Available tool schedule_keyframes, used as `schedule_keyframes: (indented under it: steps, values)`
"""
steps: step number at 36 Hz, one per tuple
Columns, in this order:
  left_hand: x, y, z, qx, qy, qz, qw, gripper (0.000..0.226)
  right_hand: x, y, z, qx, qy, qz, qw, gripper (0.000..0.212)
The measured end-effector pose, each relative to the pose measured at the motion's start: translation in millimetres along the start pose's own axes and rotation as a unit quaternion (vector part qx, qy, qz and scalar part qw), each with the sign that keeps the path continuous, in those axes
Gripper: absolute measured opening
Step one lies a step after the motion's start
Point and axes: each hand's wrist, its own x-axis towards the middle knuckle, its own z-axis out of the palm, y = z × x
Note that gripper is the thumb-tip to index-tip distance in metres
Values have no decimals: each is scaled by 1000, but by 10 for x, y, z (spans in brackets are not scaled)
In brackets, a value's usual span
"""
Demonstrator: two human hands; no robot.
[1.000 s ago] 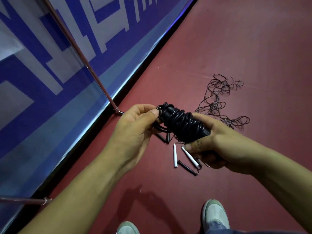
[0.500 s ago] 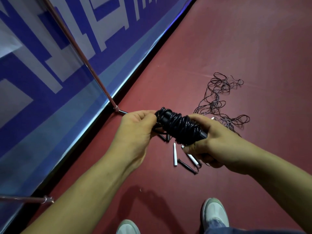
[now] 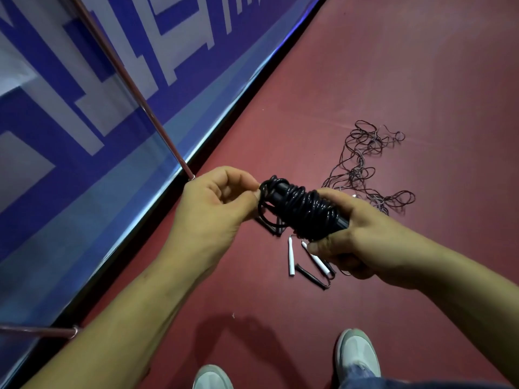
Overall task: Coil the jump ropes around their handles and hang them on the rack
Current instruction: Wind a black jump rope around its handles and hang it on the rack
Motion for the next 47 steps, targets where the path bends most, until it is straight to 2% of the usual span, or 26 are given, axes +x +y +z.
schedule_keyframes:
  steps: [6, 12, 15, 17, 19, 20, 22, 25, 30, 34, 37, 40, 43, 47]
  values:
    - [-21, 43, 24, 2, 11, -19, 1000, 4, 19, 14, 8, -63, 43, -21, 997, 54]
    - [-11, 25, 78, -60, 47, -78, 994, 3, 19, 9, 36, -128, 77, -46, 988, 51]
    - [4, -53, 91, 26, 78, -63, 995, 9, 29, 28, 50, -131, 82, -46, 987, 52]
    - [21, -111, 96, 162, 82, -16, 983, 22, 51, 52, 78, -115, 86, -38, 989, 55]
    - [24, -130, 108, 270, 60, 5, 961, 34, 87, 76, 82, -75, 100, -18, 992, 57]
    - [24, -121, 108, 279, 37, -1, 959, 35, 107, 85, 56, -47, 110, -7, 993, 58]
    - [-13, -64, 104, 269, -29, -11, 963, 29, 129, 89, -10, 10, 121, 14, 993, 58]
    - [-76, -7, 99, 268, -104, 8, 958, 23, 131, 105, -23, 37, 94, 41, 994, 57]
    - [-101, 51, 51, 235, -147, 13, 961, 28, 138, 117, -1, 71, 67, 71, 993, 51]
    - [-93, 68, 49, 80, -139, -36, 986, 26, 135, 109, -45, 90, 61, 81, 991, 45]
    - [-81, 6, 39, 32, -170, -73, 982, 21, 150, 142, -30, 50, 75, 91, 992, 47]
    - [-80, -41, 31, 72, -189, -93, 975, 13, 165, 190, 30, -33, 113, 75, 990, 53]
    - [-46, -123, 39, 115, -153, -91, 977, 14, 180, 239, 76, -117, 132, 63, 982, 53]
    - [-3, -114, 11, 47, -95, -103, 989, 8, 168, 272, 48, -160, 105, 72, 979, 47]
